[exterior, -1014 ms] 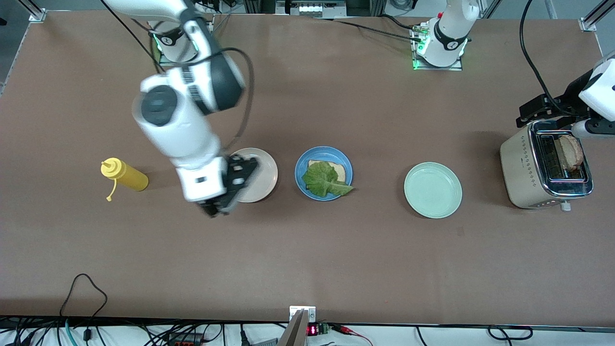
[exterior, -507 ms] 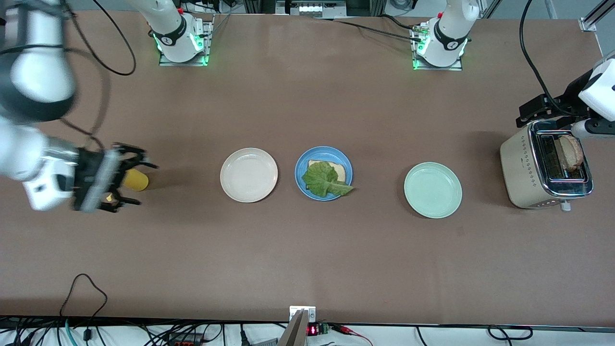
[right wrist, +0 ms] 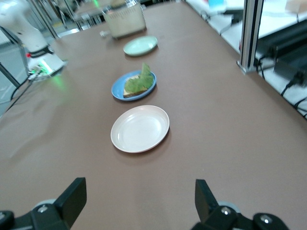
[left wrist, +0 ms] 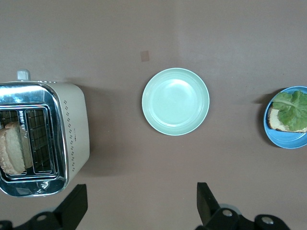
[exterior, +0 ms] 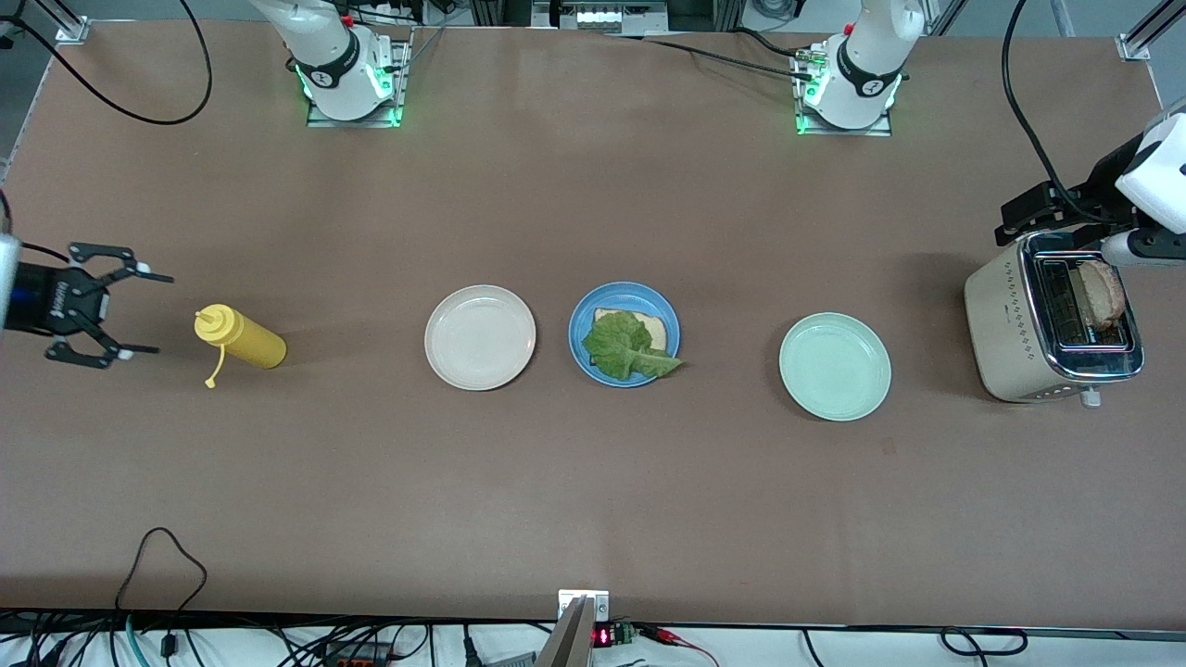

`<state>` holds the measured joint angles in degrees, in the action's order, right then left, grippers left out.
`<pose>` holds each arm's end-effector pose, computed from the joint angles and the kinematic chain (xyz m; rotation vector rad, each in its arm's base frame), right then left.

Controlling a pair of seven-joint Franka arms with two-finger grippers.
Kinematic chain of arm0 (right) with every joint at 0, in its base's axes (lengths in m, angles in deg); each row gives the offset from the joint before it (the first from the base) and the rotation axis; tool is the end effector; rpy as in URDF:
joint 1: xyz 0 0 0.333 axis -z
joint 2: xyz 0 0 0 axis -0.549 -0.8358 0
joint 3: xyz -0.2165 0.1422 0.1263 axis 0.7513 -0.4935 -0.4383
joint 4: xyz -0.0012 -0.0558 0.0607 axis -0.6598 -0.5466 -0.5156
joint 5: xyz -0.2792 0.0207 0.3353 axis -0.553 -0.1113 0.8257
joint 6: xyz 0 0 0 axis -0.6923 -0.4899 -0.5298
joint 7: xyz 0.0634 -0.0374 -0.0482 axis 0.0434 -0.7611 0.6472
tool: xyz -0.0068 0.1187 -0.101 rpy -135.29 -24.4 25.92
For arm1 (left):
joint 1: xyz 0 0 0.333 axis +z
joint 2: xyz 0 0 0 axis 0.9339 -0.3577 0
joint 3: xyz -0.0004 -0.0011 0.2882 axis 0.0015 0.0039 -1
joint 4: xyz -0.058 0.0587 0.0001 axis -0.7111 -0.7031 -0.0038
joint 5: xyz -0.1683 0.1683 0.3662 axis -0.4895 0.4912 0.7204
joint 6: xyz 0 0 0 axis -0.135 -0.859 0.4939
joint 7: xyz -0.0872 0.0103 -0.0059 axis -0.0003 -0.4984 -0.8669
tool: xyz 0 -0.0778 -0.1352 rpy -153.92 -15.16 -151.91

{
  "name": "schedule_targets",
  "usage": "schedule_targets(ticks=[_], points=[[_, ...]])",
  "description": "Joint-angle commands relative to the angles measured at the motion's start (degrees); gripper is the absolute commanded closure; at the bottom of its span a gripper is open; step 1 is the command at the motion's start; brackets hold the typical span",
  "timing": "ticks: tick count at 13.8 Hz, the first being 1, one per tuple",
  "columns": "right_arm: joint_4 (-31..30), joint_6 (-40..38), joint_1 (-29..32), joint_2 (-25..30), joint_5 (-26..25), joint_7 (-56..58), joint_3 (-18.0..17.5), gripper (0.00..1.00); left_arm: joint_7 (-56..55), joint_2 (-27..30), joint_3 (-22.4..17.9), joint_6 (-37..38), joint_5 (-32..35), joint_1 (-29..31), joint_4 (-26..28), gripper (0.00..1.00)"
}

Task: Make sandwich in blue plate with both arms
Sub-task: 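Move the right gripper back toward the yellow mustard bottle, then grasp the yellow mustard bottle with the right gripper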

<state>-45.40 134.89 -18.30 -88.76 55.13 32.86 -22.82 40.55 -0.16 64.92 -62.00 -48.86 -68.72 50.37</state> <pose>0.6297 -0.1623 0.3341 -1.7823 -1.4160 -0.7071 0.5967 0.0024 0.5117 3.0854 0.0009 -0.0704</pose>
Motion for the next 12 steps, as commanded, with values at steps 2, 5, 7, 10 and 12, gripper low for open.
schedule_targets(ticks=[2, 5, 7, 10, 12], points=[[-0.59, -5.28, 7.75, -7.04, 5.54, 16.09, -1.37, 0.0, 0.07, 0.8, -0.16, 0.83, 0.85, -0.32, 0.37, 0.0], [-0.51, -7.67, 11.45, -15.82, 9.06, 28.4, -1.37, 0.0, 0.07, 0.8, -0.16, 0.83, 0.85, -0.32, 0.37, 0.0], [-0.24, -7.76, 12.51, -21.1, 10.82, 35.0, -1.37, 0.0, 0.07, 0.8, -0.16, 0.83, 0.85, -0.32, 0.37, 0.0], [0.02, -7.67, 13.22, -26.29, 13.99, 40.2, -1.37, 0.0, 0.07, 0.8, -0.16, 0.83, 0.85, -0.32, 0.46, 0.0], [1.16, -7.58, 13.13, -28.94, 15.58, 42.06, -1.46, 0.0, 0.07, 0.8, -0.16, 0.83, 0.85, -0.32, 0.37, 0.0]])
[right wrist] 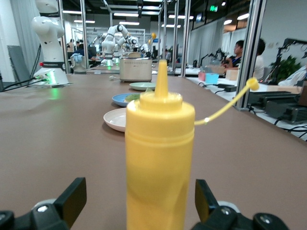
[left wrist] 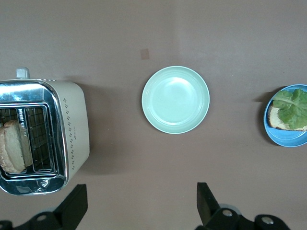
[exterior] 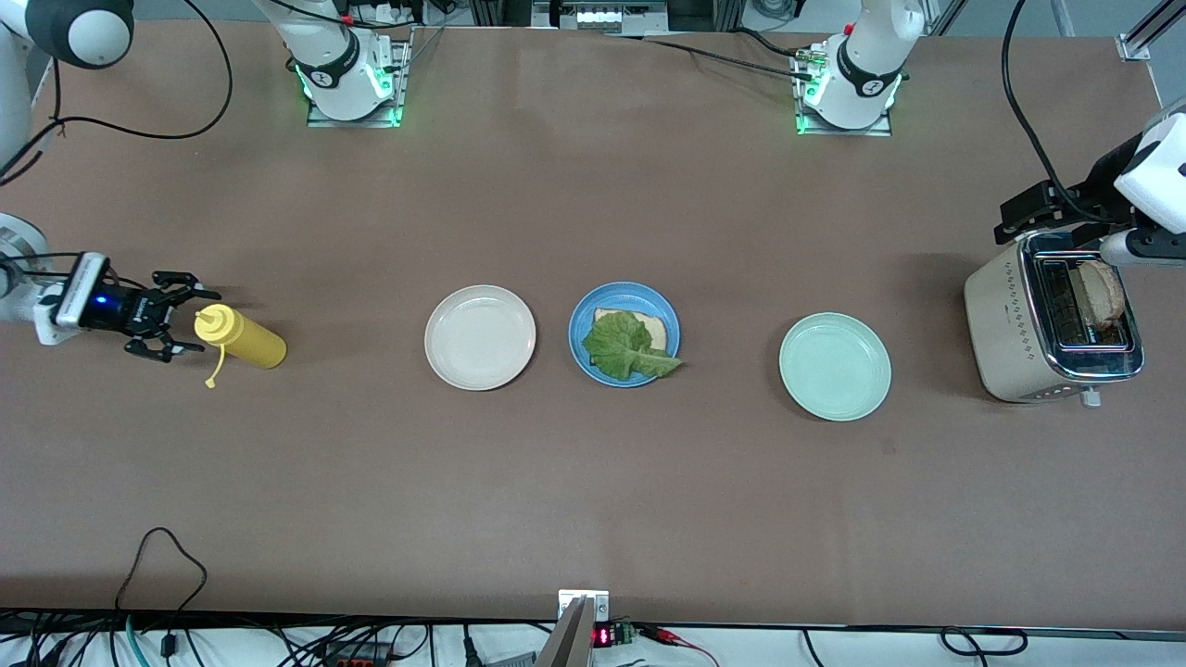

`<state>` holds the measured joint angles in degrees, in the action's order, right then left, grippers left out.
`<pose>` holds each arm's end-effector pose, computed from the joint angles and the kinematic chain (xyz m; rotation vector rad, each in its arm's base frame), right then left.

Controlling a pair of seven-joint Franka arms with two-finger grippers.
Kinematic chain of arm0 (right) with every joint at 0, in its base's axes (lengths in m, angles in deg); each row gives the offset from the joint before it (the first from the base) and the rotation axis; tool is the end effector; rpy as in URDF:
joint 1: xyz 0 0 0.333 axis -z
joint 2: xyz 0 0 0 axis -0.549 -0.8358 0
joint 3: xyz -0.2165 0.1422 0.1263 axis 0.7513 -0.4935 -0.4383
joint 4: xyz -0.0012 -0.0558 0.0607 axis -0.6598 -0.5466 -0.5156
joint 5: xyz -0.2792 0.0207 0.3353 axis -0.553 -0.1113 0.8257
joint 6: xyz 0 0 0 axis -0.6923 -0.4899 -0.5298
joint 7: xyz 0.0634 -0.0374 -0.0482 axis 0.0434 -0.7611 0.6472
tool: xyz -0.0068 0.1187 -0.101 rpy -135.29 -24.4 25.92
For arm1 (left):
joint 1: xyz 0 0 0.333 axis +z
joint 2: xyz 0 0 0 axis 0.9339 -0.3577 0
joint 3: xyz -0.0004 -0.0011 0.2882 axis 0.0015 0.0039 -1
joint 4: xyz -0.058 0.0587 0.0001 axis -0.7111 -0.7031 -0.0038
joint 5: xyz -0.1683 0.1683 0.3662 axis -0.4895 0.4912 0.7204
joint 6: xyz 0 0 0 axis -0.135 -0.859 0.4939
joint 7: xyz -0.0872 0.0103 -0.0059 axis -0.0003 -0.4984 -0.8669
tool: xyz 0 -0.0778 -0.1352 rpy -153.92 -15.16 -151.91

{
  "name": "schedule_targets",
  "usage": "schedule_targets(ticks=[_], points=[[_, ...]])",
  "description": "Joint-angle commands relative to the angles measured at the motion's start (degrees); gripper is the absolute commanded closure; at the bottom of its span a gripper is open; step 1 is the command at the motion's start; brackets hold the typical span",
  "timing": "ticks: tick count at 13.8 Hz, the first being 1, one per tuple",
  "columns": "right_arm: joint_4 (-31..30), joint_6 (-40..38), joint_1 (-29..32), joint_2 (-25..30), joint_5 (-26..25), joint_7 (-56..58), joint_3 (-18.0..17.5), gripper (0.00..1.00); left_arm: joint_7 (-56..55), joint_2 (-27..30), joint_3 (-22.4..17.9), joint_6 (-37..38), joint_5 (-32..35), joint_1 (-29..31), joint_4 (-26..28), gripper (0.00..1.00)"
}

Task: Make sandwich in blue plate with both arms
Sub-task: 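Grasp the yellow mustard bottle with the right gripper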

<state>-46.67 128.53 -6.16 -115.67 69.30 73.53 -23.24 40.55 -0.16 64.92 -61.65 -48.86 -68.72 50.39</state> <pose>0.5431 -0.2323 0.0637 -1.4046 -1.3289 -1.2069 0.5957 0.0024 0.5110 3.0850 0.0006 -0.0804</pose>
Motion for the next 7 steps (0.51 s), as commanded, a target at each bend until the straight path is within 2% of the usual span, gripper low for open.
schedule_targets(ticks=[1, 7], points=[[2.78, -1.05, 0.9, -2.48, 1.41, 1.75, -1.13, 0.0, 0.07, 0.71, -0.16, 0.49, 0.85, -0.33, 0.44, 0.0], [2.96, -0.25, -1.38, -4.5, 4.3, 1.75, -3.15, 0.0, 0.07, 0.71, -0.33, 0.57, 0.85, -0.33, 0.44, 0.0]])
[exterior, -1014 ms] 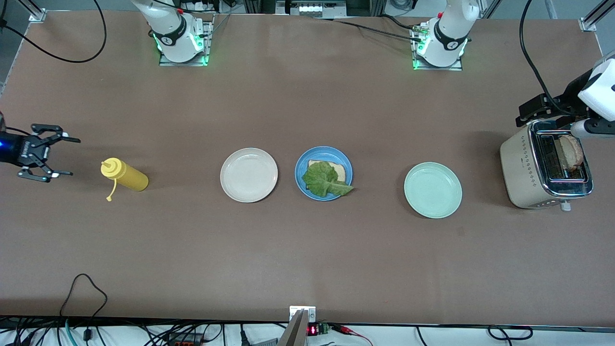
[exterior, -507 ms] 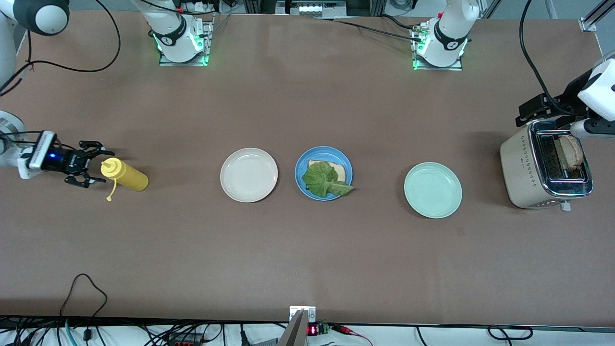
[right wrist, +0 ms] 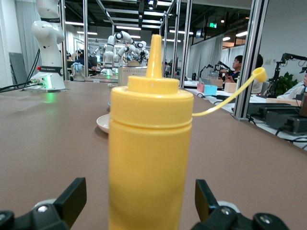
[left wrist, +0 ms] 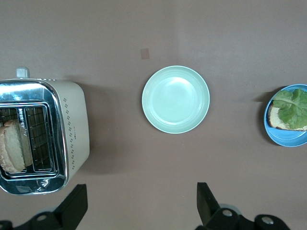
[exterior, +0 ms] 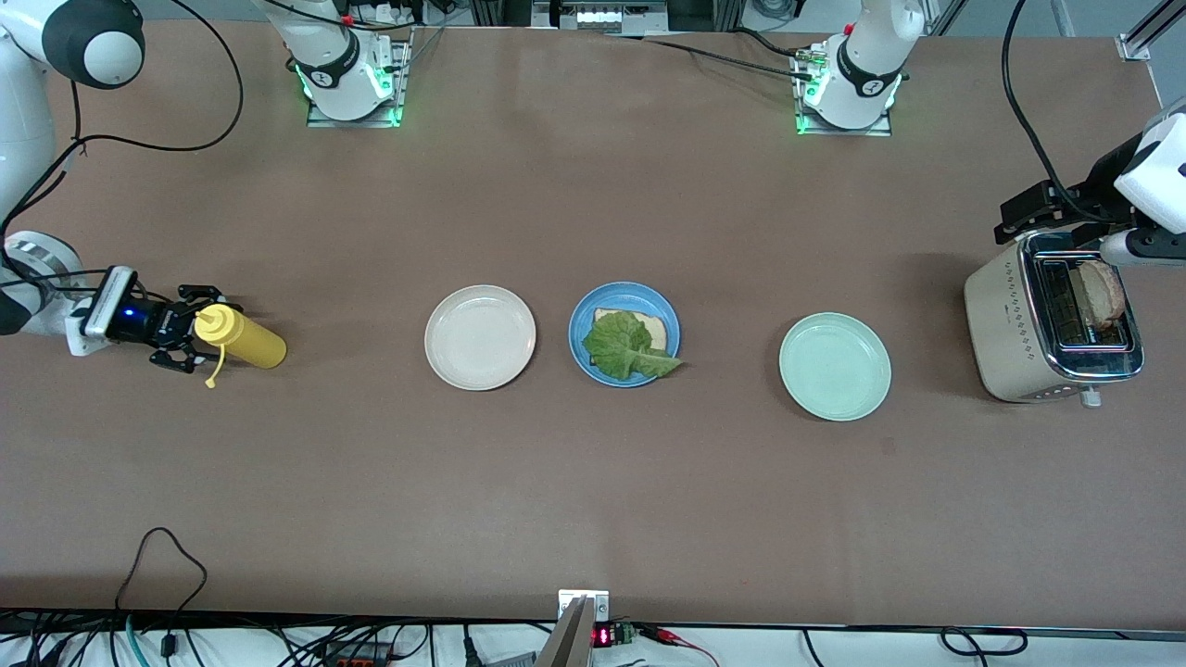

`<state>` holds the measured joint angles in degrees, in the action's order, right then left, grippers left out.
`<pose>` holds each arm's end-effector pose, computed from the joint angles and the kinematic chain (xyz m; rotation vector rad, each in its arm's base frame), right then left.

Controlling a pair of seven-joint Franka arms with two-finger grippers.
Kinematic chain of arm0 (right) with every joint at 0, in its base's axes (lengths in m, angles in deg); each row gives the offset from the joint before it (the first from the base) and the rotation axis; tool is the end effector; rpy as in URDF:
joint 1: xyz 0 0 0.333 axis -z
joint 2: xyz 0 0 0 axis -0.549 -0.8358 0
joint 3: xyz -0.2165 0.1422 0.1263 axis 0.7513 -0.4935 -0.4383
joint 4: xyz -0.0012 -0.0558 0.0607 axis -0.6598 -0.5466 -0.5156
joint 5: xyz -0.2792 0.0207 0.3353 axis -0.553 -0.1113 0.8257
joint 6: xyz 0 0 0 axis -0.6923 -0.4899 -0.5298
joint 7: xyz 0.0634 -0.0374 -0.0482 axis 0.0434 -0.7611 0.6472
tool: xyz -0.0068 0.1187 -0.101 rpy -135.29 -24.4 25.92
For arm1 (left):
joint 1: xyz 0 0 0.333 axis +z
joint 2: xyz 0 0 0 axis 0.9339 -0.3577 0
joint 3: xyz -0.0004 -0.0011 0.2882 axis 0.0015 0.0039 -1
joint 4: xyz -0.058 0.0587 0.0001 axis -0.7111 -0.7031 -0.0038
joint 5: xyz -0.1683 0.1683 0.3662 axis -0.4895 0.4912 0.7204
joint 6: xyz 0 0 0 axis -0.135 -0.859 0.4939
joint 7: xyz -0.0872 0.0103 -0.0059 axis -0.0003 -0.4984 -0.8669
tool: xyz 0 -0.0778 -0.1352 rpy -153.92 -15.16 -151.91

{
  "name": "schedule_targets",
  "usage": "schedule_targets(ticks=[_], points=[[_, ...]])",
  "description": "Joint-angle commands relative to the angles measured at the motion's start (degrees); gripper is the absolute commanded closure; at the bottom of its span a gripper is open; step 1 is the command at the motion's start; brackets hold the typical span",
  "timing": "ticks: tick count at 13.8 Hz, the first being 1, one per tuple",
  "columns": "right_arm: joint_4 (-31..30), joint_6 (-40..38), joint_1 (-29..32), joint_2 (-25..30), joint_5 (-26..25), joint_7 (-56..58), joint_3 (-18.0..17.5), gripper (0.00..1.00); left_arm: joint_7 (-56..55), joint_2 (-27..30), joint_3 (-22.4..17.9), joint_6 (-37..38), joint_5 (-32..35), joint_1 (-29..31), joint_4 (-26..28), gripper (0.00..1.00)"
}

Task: Make sandwich in blue plate with both arms
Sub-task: 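Grasp the yellow mustard bottle with the right gripper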

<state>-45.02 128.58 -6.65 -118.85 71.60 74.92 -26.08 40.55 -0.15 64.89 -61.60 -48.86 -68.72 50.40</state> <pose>0.5582 -0.1993 0.0452 -1.3359 -1.3128 -1.2556 0.5955 0.0027 0.5110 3.0849 0.0014 -0.0817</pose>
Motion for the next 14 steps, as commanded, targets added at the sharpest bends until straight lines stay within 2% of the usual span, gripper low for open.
schedule_targets(ticks=[1, 4, 5, 6, 7, 8, 12, 14], points=[[1.32, -0.3, -1.59, -1.75, 2.53, 0.35, -0.4, 0.0, 0.07, 0.71, -0.39, 0.7, 0.85, -0.24, 0.43, 0.0], [1.32, -0.39, -3.18, -1.84, 3.76, 0.35, -0.4, 0.0, -0.02, 0.71, -0.39, 0.96, 0.85, -0.24, 0.43, 0.0], [1.32, -0.3, -3.27, -1.84, 3.86, 0.35, -0.4, 0.09, -0.02, 0.71, -0.39, 0.96, 0.85, -0.33, 0.43, 0.0], [1.32, -0.3, -3.35, -1.84, 3.86, 0.35, -0.4, 0.34, -0.02, 0.71, -0.39, 1.05, 0.85, -0.33, 0.43, 0.0], [1.32, -0.39, -3.35, -1.84, 3.77, 0.35, -0.31, 0.53, -0.02, 0.71, -0.39, 0.97, 0.85, -0.33, 0.43, 0.0], [1.32, -0.39, -3.35, -1.76, 3.68, 0.27, -0.31, 0.64, -0.02, 0.71, -0.39, 0.96, 0.85, -0.33, 0.43, 0.0], [1.23, -0.48, -3.44, -1.67, 3.33, 0.0, -0.31, 0.78, -0.02, 0.71, -0.39, 0.96, 0.85, -0.33, 0.43, 0.0], [1.23, -0.39, -4.75, -0.97, 3.33, -0.87, -0.31, 0.79, -0.02, 0.71, -0.39, 0.96, 0.85, -0.33, 0.43, 0.0]])
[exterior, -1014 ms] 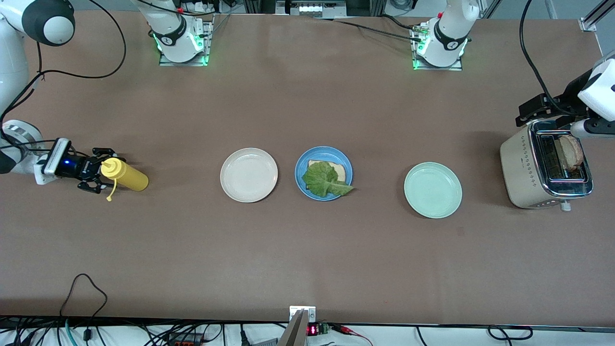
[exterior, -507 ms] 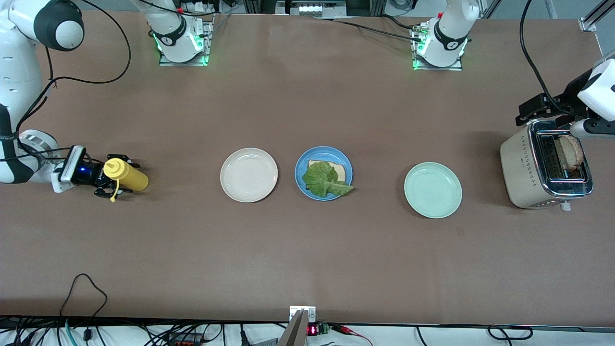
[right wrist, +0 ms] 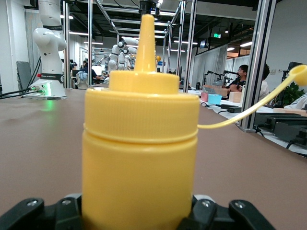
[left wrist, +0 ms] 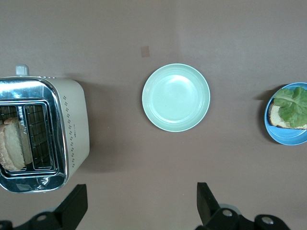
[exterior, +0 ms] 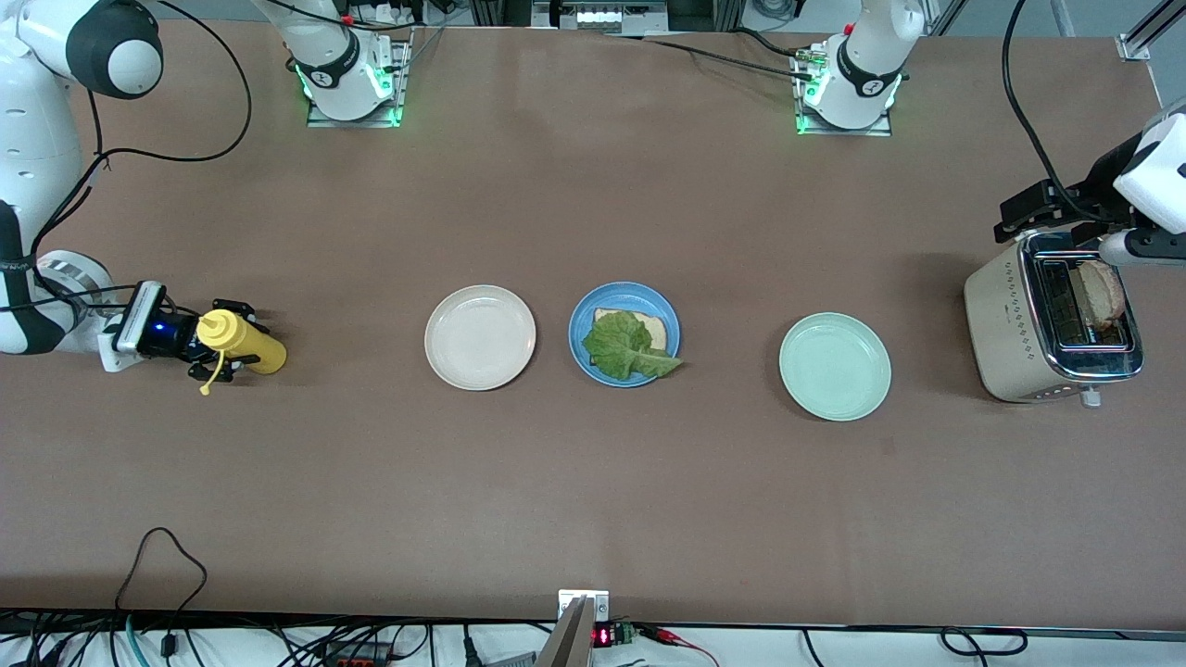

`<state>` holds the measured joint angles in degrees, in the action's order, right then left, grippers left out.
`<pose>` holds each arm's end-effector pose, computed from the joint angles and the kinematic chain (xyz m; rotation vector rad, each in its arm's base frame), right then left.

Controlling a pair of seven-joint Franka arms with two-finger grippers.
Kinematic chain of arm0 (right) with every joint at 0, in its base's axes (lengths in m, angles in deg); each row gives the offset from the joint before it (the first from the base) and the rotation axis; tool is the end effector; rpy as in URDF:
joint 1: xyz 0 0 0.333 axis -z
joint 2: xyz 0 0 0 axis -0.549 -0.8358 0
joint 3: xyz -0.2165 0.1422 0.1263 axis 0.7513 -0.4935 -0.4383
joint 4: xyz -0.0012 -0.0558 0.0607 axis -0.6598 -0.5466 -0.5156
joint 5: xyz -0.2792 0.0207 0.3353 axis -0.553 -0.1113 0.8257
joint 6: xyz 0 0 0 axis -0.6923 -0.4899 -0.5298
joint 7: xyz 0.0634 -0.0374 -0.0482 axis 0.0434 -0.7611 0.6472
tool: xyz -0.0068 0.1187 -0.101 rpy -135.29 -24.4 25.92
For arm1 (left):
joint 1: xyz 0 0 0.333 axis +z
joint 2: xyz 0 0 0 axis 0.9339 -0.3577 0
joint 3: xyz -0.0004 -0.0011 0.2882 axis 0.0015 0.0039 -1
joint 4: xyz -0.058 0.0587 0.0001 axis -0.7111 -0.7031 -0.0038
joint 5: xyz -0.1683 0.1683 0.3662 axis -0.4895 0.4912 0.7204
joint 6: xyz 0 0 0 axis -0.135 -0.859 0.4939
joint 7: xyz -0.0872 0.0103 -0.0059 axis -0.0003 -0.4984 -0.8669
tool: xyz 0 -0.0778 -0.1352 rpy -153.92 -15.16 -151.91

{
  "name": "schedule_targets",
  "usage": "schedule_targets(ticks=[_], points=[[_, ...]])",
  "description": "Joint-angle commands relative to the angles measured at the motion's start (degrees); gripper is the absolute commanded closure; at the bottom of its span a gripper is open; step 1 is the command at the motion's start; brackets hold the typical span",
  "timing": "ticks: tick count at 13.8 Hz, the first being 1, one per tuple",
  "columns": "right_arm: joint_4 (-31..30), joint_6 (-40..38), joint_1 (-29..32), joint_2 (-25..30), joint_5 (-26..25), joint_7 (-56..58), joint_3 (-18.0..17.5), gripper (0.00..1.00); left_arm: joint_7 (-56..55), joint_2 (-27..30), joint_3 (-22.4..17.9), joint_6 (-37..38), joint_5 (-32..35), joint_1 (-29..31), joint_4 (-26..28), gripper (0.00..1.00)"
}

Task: Make sandwich in blue plate with both arms
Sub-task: 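Lift and carry the mustard bottle over the blue plate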

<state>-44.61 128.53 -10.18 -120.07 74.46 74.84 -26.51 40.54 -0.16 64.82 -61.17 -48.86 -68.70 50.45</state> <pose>0.5750 -0.1588 0.0397 -1.2862 -1.3039 -1.2604 0.5942 0.0035 0.5098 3.0843 0.0038 -0.0948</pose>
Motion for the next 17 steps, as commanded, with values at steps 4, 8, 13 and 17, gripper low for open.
schedule_targets(ticks=[4, 8, 13, 17], points=[[0.81, 3.25, -7.8, 5.08, 0.91, -6.32, 0.29, 0.79, -0.02, 0.71, -0.33, 0.54, 0.85, -0.34, 0.38, 0.0], [0.81, 9.92, -16.32, 9.83, 2.84, -15.36, 0.29, 0.78, -0.02, 0.71, -0.33, 0.45, 0.94, -0.34, 0.38, 0.0], [0.81, 23.54, -27.75, 15.9, 3.64, -29.78, 0.56, 0.77, -0.02, 0.71, -0.33, 0.54, 0.94, -0.34, 0.38, 0.0], [1.25, 36.45, -37.5, 17.13, -0.83, -39.17, 1.69, 0.77, -0.02, 0.71, -0.33, 0.45, 0.94, -0.34, 0.38, 0.0]])
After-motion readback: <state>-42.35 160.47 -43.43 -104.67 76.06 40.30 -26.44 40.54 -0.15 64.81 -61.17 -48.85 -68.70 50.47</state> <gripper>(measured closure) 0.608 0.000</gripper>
